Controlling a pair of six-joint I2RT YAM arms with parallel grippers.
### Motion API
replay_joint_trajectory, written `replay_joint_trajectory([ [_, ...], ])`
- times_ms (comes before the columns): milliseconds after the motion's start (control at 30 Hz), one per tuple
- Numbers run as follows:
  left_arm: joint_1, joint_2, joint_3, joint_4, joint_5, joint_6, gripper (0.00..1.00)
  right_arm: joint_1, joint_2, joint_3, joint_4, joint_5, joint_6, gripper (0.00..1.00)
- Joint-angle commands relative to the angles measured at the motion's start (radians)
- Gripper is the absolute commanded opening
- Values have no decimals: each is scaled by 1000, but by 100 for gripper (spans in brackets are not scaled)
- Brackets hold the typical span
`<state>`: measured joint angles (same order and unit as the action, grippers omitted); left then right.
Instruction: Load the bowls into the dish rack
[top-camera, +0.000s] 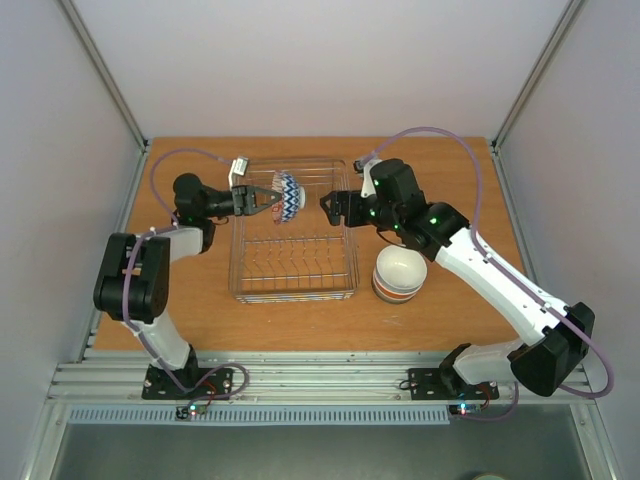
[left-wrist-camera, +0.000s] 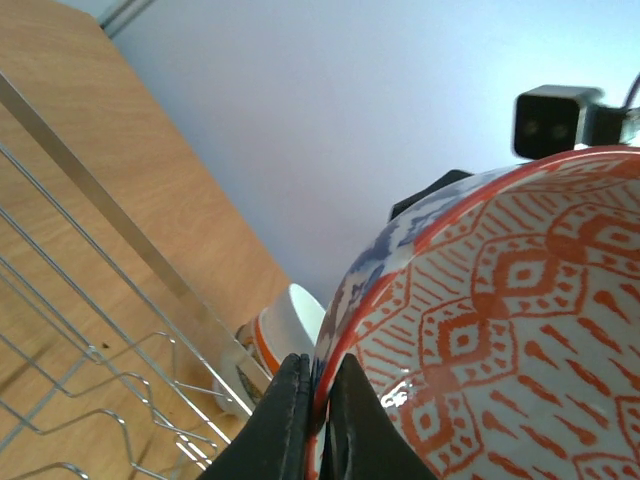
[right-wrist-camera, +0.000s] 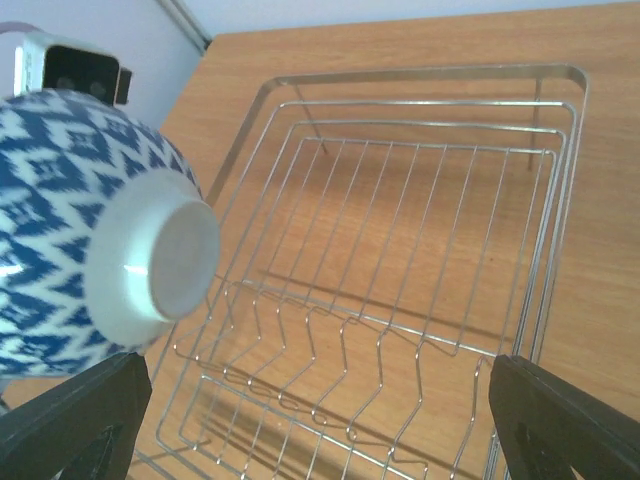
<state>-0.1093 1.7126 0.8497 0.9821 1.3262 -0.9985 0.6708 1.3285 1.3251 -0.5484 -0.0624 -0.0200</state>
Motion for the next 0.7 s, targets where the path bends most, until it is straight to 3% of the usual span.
replay_joint_trajectory([
  [0, 6, 44, 25, 430, 85, -370, 1, -5, -4, -19, -10, -78, 2, 95],
  [233, 7, 47, 28, 424, 76, -370, 0, -5, -11, -53, 97, -246, 18, 93],
  [367, 8, 31, 31, 287, 57, -308, 1, -2, -27, -66, 166, -333, 44, 93],
  [433, 8, -5, 29, 92, 27, -173, 0, -1, -34, -71, 183, -346, 51, 93],
  [500, 6, -80, 53, -375, -51, 51, 1, 1, -37, -74, 192, -347, 46, 93],
  [533, 0, -124, 96, -698, -128, 201, 0, 1, -37, -76, 198, -350, 45, 93],
  [567, -17, -164, 146, -945, -209, 499, 0, 2, -35, -78, 203, -353, 43, 92],
  [600, -32, -183, 164, -1028, -240, 679, 0, 2, -29, -77, 207, -356, 43, 93],
  [667, -36, -198, 145, -919, -209, 673, 0, 3, -14, -76, 216, -362, 42, 93],
])
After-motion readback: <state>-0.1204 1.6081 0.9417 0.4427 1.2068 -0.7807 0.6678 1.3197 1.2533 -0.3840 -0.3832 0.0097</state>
